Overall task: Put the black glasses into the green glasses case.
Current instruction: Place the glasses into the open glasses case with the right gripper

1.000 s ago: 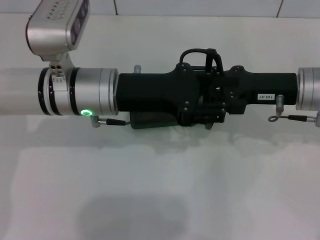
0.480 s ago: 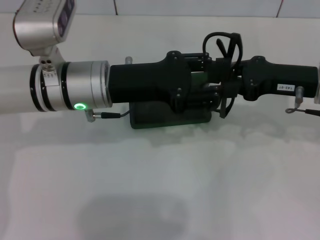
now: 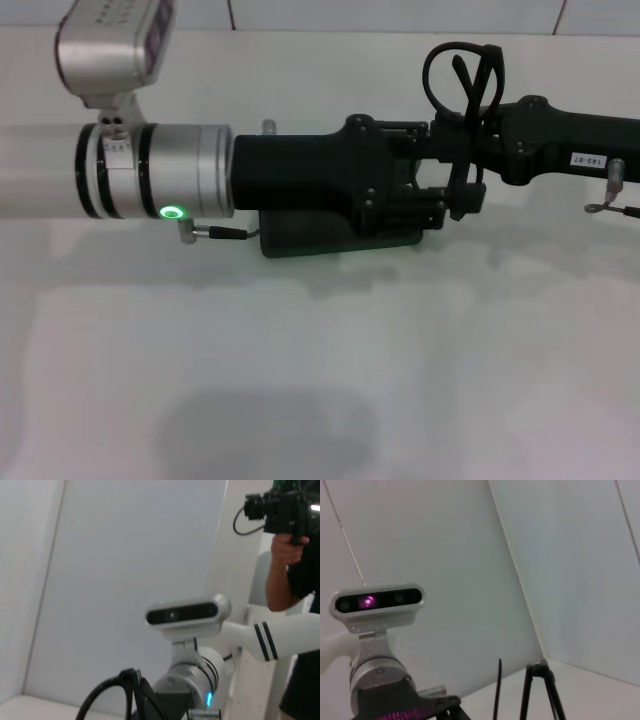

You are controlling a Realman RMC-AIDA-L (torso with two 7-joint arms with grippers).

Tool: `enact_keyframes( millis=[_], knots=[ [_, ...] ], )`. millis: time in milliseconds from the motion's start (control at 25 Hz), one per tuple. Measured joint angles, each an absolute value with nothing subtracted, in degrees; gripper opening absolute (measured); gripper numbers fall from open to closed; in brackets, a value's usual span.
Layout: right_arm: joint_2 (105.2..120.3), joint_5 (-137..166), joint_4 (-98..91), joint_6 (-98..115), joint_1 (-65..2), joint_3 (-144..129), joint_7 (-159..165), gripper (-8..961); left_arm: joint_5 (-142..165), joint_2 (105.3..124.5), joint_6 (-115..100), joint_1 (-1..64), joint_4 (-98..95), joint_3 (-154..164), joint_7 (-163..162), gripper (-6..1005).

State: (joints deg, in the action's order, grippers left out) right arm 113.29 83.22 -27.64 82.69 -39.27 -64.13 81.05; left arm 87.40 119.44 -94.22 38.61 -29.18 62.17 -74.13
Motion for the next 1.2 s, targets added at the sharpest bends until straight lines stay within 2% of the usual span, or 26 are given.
enact_keyframes(
  millis=[680,960,1200],
  knots=[
    [114.00,86.68,-28.82,84.44,-39.08,-64.84,80.65,116,88.33,119.54,-93.96,39.75,-28.65,62.06,-75.32,582],
    [114.08,86.46,-28.93,82.49,-37.51,-63.28,76.85,116,87.09,119.18,-93.25,38.15,-29.45,60.94,-75.09,581],
    [116.17,86.13,-33.61,77.23,-34.70,-66.76,67.31,117,86.61,118.65,-92.15,33.58,-30.01,49.68,-73.99,584]
  ],
)
